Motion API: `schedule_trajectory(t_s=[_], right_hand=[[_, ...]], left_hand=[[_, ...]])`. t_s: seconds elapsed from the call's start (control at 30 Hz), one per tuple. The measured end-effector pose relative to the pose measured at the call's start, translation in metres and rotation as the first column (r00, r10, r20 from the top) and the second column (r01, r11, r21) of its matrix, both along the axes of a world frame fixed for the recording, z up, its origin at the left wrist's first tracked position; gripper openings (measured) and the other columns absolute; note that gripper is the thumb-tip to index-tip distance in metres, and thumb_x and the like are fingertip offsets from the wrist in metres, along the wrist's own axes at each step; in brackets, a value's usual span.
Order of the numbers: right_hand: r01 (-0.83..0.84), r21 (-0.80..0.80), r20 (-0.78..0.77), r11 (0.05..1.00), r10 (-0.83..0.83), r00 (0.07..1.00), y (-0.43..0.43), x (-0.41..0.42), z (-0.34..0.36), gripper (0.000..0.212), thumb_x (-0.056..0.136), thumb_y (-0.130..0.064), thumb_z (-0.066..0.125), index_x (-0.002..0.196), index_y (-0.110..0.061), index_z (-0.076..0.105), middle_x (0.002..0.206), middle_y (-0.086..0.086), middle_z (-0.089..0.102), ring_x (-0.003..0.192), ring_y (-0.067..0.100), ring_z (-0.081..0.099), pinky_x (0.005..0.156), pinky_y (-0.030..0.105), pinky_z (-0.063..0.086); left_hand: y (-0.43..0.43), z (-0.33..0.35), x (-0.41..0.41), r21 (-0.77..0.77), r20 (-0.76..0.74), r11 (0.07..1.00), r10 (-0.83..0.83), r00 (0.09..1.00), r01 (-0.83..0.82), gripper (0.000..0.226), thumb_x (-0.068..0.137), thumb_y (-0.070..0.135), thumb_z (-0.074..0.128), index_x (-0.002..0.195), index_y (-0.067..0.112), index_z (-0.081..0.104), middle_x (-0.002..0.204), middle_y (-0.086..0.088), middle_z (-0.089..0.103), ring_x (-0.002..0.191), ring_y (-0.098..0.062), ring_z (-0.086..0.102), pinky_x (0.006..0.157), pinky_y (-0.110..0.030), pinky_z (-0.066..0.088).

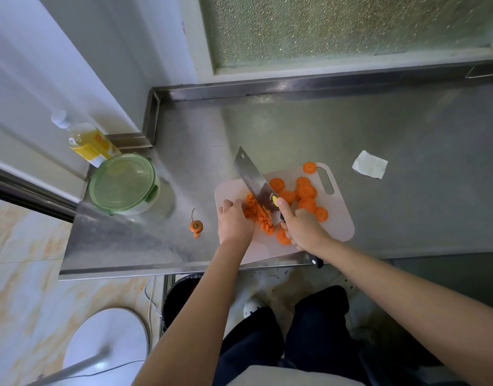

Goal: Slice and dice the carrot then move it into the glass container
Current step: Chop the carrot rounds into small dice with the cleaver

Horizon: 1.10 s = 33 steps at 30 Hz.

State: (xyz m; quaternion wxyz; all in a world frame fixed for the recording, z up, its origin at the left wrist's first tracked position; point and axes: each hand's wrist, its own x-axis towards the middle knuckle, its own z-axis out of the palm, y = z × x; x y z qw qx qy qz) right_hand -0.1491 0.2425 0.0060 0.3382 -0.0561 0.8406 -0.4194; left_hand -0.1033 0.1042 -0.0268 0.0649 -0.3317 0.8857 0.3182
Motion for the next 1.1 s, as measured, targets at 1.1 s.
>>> schedule_trajectory(t_s=[1.1], right_hand=[[0.180,-0.122,0.374,0.976,-0.123,0.919,-0.007,0.004,0.032,0.056,0.095,-0.063,0.024,0.058,-0.020,0.028,0.042,-0.009,0.021,0.035,0.008,0.016,0.039,0.016,0.011]], left_hand=[[-0.001,0.026,0.011,0.653,-0.197,0.727,0.432,0.880,-0.211,0.028,0.095,0.020,0.051,0.120,0.011,0.059,0.112,0.002,0.061,0.103,-0.012,0.057,0.090,-0.024,0.045]])
